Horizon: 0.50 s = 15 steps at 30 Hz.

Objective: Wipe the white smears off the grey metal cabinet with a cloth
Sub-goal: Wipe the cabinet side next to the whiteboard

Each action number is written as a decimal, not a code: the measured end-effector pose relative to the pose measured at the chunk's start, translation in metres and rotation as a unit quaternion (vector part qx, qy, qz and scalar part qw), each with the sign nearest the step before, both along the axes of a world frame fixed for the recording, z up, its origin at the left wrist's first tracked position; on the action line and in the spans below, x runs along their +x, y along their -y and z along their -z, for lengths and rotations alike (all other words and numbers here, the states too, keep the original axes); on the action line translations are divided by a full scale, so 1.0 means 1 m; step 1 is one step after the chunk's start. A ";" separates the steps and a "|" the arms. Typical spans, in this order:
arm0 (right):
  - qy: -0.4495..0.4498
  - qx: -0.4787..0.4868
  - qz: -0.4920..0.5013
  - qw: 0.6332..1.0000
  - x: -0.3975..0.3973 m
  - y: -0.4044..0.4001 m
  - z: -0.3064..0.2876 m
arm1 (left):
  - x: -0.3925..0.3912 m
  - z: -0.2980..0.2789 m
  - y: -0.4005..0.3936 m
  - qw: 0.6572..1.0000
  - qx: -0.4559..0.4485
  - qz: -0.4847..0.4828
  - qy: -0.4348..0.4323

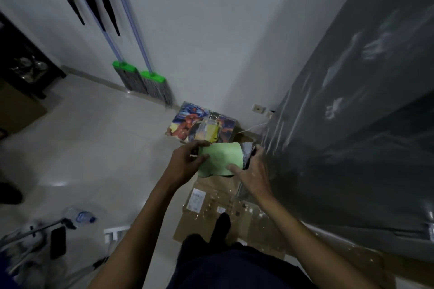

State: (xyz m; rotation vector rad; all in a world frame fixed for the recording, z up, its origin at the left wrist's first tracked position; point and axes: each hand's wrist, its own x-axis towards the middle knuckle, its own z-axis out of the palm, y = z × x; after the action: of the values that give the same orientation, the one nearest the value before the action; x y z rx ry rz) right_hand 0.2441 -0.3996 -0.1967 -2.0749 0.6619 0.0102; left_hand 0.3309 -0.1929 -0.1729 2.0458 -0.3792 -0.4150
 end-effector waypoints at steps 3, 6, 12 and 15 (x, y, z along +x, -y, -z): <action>0.035 0.018 -0.013 0.999 0.025 0.001 0.003 | 0.028 0.002 -0.002 0.999 0.022 0.045 -0.014; 0.028 -0.027 -0.045 0.998 0.051 0.009 0.003 | 0.061 0.006 0.004 0.993 0.074 0.079 0.043; 0.040 -0.120 0.038 0.991 0.092 0.014 0.004 | 0.148 0.015 0.026 0.975 0.068 0.172 0.122; 0.043 -0.140 0.085 0.986 0.119 0.018 -0.004 | 0.198 0.013 0.050 0.958 0.065 0.237 0.150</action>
State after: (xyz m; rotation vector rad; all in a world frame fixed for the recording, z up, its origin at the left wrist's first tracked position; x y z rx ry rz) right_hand 0.3628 -0.4179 -0.1931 -2.2648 0.8231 -0.2821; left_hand 0.5293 -0.2432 -0.1862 2.1415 -1.0650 -0.4232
